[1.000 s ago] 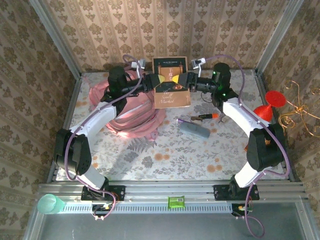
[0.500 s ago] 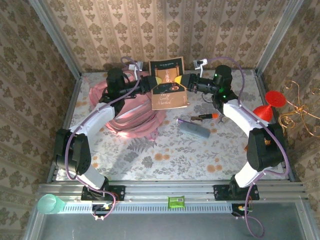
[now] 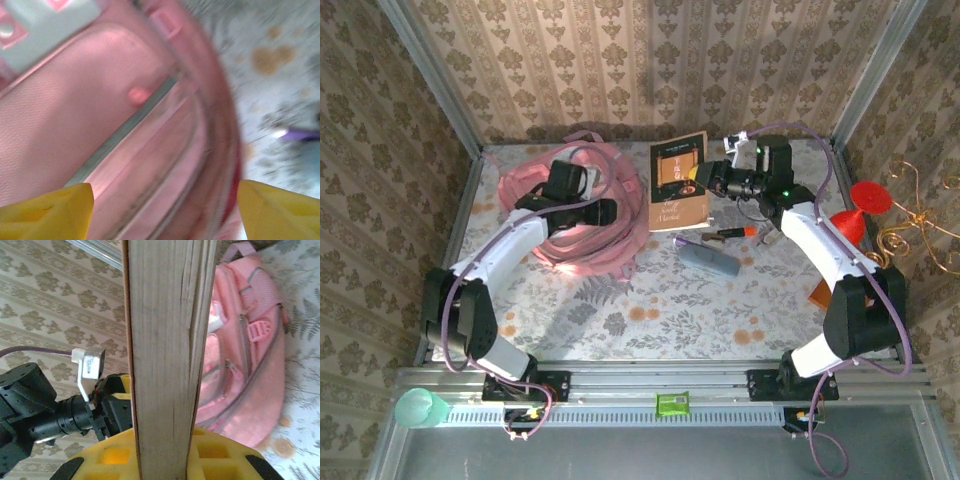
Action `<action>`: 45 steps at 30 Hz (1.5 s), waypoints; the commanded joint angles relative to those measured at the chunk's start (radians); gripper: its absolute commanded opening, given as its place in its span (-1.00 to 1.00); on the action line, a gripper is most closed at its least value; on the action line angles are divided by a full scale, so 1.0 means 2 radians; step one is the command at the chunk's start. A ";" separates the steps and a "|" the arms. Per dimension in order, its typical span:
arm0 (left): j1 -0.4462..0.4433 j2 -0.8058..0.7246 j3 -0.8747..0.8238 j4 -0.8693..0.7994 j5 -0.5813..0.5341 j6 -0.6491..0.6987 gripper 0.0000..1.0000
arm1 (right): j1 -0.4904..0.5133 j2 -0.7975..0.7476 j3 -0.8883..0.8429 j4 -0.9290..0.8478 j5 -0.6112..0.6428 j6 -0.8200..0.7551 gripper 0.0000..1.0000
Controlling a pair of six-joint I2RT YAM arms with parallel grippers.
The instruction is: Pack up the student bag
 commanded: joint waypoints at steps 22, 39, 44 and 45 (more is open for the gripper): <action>-0.041 0.132 0.097 -0.083 -0.148 0.117 -0.86 | 0.000 -0.010 -0.020 0.001 0.005 -0.018 -1.00; 0.025 -0.066 0.055 0.022 0.052 0.031 -1.00 | 0.039 -0.053 -0.089 0.022 0.018 0.026 -1.00; 0.039 -0.082 0.051 0.031 0.093 0.016 -1.00 | 0.096 -0.010 -0.090 0.083 0.023 0.077 -1.00; 0.041 -0.084 0.052 0.033 0.100 0.014 -1.00 | 0.105 0.001 -0.088 0.095 0.024 0.086 -1.00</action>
